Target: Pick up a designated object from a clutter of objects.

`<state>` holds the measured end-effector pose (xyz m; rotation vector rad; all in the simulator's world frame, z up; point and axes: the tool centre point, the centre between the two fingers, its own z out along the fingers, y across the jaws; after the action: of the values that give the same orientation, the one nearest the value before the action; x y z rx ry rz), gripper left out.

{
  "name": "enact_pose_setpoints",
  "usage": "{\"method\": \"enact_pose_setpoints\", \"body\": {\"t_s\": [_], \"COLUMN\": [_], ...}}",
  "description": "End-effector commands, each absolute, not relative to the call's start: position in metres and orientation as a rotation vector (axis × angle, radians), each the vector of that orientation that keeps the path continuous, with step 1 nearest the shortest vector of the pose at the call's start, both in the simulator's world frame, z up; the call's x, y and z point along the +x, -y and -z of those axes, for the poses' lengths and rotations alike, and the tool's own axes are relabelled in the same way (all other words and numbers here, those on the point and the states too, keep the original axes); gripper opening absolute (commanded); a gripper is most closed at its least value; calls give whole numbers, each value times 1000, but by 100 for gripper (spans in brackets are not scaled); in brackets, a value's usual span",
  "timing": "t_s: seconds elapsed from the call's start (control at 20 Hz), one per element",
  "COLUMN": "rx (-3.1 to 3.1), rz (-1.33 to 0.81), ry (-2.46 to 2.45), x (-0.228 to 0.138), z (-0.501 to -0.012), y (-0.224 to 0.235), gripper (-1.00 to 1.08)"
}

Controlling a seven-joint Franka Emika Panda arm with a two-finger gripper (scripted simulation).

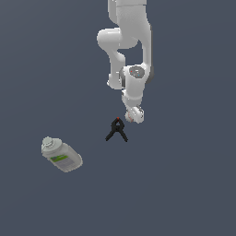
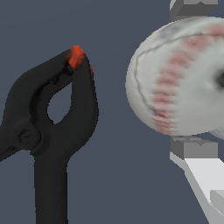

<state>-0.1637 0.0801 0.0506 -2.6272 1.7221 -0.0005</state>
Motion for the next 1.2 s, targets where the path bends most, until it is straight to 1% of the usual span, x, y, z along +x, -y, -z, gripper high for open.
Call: {"method": "enact_pose_setpoints", "body": {"t_s": [0.0,0.55,1.15], "rx": [-2626,-2625,-2622], "rz": [3,0,-4], "ry": [-1722,-1721,-1718], "x": [-162,-152,-131], "z": [-55,-96,-180], "y": [-77,-41,33], "gripper": [-100,-100,-100]}}
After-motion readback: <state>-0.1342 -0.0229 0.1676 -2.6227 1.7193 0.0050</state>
